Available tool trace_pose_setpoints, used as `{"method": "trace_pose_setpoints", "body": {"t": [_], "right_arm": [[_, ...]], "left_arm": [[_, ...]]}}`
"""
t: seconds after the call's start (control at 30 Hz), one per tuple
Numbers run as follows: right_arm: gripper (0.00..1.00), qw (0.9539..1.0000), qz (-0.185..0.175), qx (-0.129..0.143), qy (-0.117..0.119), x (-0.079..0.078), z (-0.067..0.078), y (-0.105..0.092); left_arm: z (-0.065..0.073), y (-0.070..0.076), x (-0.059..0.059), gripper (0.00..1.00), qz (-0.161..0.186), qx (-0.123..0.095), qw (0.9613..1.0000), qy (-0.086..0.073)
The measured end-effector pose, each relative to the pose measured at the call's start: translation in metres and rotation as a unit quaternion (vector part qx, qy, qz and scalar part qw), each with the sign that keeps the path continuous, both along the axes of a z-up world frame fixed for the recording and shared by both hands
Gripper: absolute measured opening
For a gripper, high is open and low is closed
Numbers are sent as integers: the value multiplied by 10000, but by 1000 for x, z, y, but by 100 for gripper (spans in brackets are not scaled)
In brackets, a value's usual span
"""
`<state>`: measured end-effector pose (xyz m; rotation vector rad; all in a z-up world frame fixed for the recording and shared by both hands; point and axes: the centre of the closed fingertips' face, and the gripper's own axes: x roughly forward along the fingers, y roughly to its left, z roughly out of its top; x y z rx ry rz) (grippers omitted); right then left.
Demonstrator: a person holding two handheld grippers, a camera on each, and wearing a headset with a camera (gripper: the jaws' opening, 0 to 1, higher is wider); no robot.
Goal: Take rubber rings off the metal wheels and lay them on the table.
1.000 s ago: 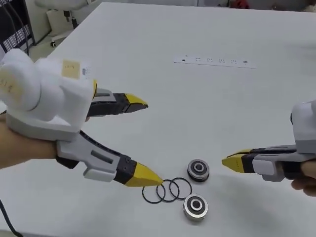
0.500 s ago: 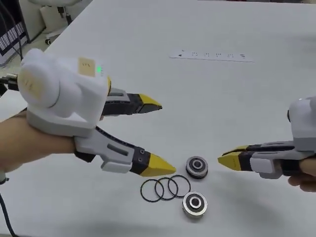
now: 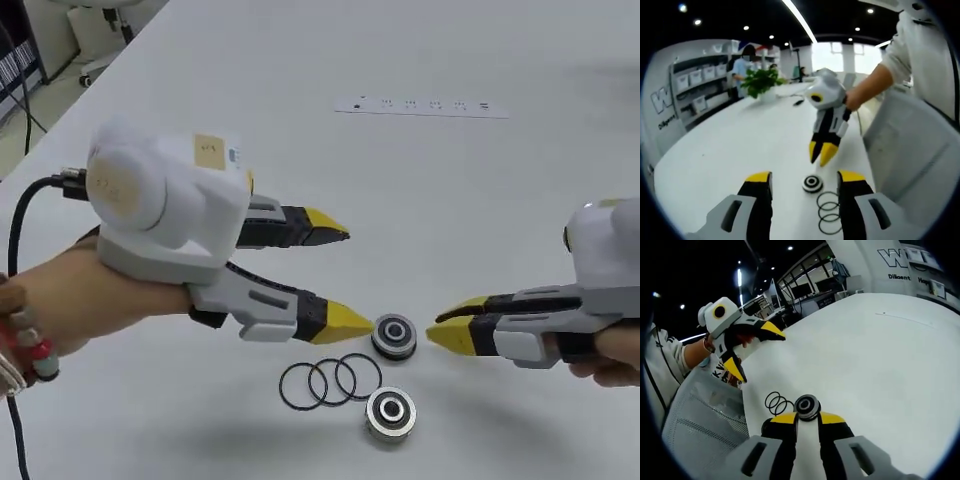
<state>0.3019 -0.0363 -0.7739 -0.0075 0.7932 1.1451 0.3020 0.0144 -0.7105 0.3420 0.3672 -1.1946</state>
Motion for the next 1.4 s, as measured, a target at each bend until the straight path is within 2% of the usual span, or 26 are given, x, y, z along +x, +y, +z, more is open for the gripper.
{"method": "trace_pose_setpoints", "body": {"t": [0.1,0.3,0.53,0.73,0.83,0.93,1.07,1.2,1.4], "right_arm": [[15,9999,69,-52,-65,-1,-2,0],[17,9997,164,-92,-150,-3,-8,2],[18,9993,222,-163,-234,-3,-13,3],[19,9988,292,-191,-342,-2,-15,4],[18,9985,328,-205,-385,-2,-17,5],[17,9977,424,-285,-456,-3,-21,5],[18,9971,485,-300,-501,-3,-24,6],[19,9966,523,-334,-542,-3,-26,8],[19,9964,530,-352,-564,-4,-28,10]], "left_arm": [[-4,-3,1,46,-29,-3,10000,12],[-16,-11,4,42,-52,1,10000,69],[-31,-17,2,39,-137,48,9996,249],[-42,-18,4,35,-73,24,9994,340],[-50,-19,2,32,-95,118,9993,350],[-56,-21,3,34,-53,105,9990,420],[-65,-24,2,33,-74,241,9989,391],[-70,-26,2,30,-93,310,9988,356],[-76,-28,3,27,-21,373,9986,384]]}}
